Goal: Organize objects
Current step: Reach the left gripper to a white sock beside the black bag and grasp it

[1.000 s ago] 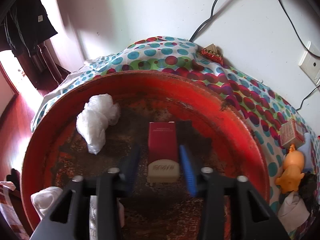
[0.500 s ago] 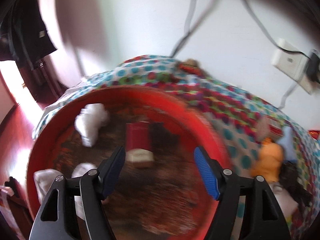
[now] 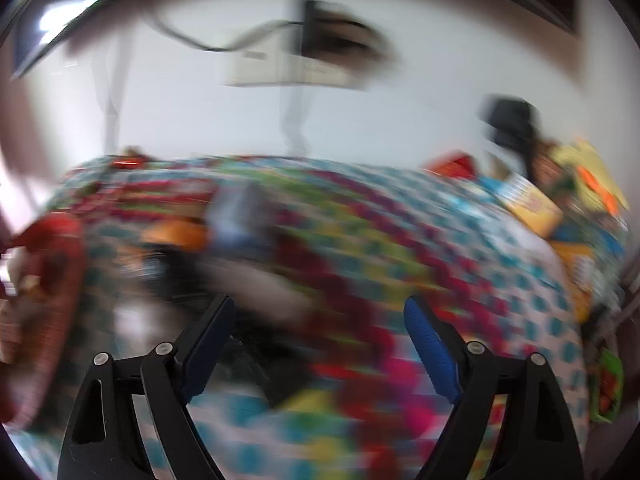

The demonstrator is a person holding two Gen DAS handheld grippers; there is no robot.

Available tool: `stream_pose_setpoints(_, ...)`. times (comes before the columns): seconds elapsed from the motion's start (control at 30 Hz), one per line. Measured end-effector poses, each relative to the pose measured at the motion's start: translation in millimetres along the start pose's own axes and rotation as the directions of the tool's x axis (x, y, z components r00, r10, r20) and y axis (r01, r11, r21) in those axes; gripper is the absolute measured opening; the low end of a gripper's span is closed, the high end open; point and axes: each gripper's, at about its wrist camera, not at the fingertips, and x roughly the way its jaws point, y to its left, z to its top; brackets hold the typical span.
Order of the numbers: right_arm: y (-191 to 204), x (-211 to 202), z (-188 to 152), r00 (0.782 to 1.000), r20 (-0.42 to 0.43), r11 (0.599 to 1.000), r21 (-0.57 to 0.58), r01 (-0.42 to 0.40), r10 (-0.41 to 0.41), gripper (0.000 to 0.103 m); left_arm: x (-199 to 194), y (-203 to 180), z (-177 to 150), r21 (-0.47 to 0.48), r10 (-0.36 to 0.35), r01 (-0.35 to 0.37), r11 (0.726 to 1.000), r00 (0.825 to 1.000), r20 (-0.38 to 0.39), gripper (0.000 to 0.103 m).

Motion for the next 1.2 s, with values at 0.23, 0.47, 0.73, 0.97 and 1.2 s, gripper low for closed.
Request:
stream_pose_setpoints(0.23,-88.2,20.1,-22.2,0.997,-0.022,0.990,0.124,0.071,-0.069,0.085,35.8,-62.1,-3.0,0.074,-0.113,0.122,0.990,0.988,-0.105,0.061)
stream_pose_setpoints(0.47,-115.4,27.4,-32.3,1.000,-0.018,0.976,0.216,0.009,-0.005,0.086,94.8,-131.5,29.0,0.027,-0.183,0.192,0.981,0.963,-0.199,0.061)
stream_pose_setpoints(0.73,-143.7,42.9,-41.1,0.993,-0.053,0.927,0.367,-0.081,0.108,0.095,172.4,-199.5,58.0,0.075,-0.153,0.178,0.981,0.952,-0.265,0.061)
stream_pose_setpoints(0.97,-148.9,42.3,-43.0,0.988,-0.025,0.909,0.397,-0.129,0.151,0.098,232.5,-222.3,60.8,0.120,-0.115,0.163,0.979,0.937,-0.329,0.061)
stream_pose_setpoints(1.2,-152.8,40.8,-43.8,0.983,-0.001,0.894,0.416,-0.167,0.185,0.101,247.3,-218.4,58.4,0.119,-0.106,0.164,0.979,0.915,-0.388,0.028)
